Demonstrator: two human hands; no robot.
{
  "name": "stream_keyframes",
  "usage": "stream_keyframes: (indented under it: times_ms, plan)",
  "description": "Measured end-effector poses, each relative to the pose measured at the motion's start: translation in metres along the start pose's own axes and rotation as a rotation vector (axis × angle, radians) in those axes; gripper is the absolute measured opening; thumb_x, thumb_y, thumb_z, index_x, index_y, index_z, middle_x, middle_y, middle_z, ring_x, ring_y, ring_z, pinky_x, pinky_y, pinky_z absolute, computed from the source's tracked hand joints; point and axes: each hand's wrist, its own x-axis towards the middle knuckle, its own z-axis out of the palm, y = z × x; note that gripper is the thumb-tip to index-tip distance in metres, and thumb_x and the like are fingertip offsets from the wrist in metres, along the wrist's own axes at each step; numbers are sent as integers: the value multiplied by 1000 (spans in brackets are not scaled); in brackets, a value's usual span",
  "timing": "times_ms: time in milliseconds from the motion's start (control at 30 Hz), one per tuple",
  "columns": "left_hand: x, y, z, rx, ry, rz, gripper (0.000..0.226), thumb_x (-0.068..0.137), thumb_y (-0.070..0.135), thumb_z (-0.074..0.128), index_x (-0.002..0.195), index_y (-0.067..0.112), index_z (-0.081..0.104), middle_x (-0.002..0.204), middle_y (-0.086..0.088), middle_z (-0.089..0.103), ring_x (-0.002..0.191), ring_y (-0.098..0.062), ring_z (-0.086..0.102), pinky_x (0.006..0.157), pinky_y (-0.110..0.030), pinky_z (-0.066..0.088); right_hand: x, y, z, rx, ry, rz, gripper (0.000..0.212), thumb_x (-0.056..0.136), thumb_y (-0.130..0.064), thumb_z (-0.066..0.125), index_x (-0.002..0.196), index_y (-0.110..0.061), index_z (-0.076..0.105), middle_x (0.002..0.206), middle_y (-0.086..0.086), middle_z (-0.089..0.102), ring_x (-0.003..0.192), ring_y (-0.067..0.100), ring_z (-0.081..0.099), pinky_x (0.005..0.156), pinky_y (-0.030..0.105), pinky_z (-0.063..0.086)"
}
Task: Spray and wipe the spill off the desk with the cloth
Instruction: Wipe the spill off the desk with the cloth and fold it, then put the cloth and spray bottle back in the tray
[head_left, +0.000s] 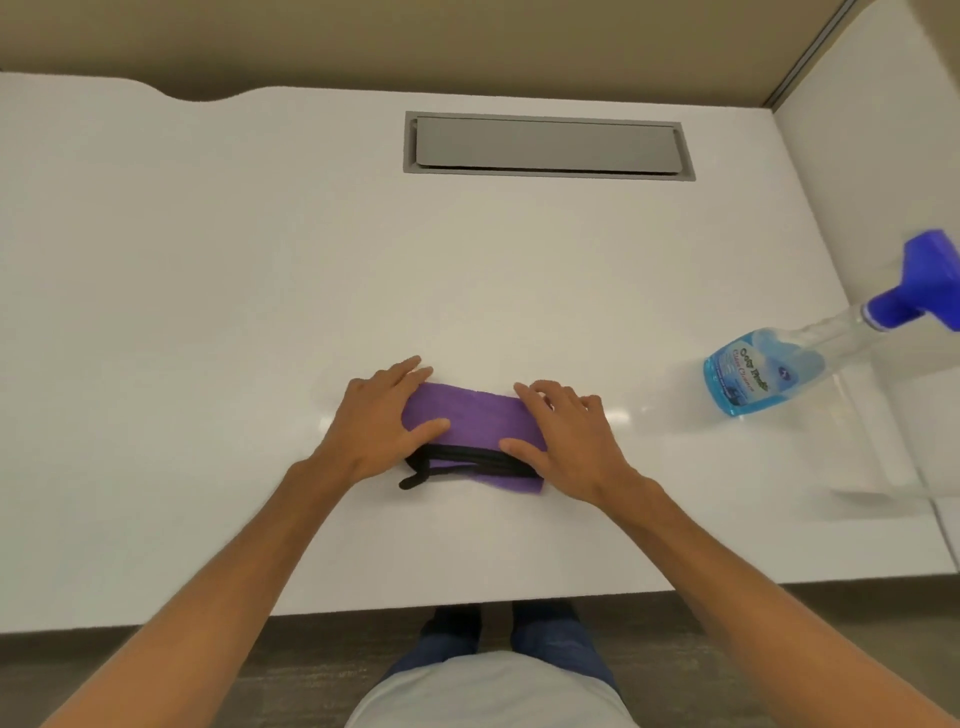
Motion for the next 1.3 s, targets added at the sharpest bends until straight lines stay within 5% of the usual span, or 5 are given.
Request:
stream_keyframes:
  times_ms: [267, 467, 800, 1033, 1300]
  plan:
    - [22, 16, -2, 112, -119, -76, 55, 76, 56, 79, 111, 17, 62, 103, 0, 50, 100, -22, 48, 85, -35, 41, 3, -9, -10, 142, -43, 173, 53, 81, -54, 72, 115, -16, 57, 113, 3, 52, 107, 25, 47, 88, 39, 39]
    - [6, 35, -8, -99, -70, -137, 32, 84, 40, 79, 94, 24, 53, 78, 6, 60, 75, -23, 61, 62, -32, 42, -19, -3, -25, 407, 17, 207, 30, 88, -31, 69, 98, -23, 42, 87, -4, 57, 78, 24, 54, 65, 34, 41]
    - [-1, 136, -20, -218, 140, -173, 33, 76, 43, 84, 89, 25, 59, 76, 10, 66, 70, -14, 63, 60, -31, 48, -64, 45, -72, 623, 336, 382, 40, 86, -36, 75, 117, -29, 52, 95, -3, 67, 80, 15, 63, 74, 33, 57]
    - [-3, 209, -7, -232, 206, -79, 27, 78, 38, 83, 87, 27, 61, 71, 12, 67, 69, -12, 63, 60, -29, 47, -110, 92, -91, 647, 482, 399, 46, 85, -32, 77, 126, -19, 61, 116, -3, 65, 107, 7, 52, 97, 31, 55]
    - [4, 290, 16, -275, 168, 45, 28, 78, 39, 84, 90, 29, 61, 74, 15, 67, 71, -8, 64, 66, -29, 51, -163, 157, -111, 657, 552, 477, 36, 83, -32, 79, 114, -19, 65, 104, -6, 70, 88, 5, 62, 76, 0, 44]
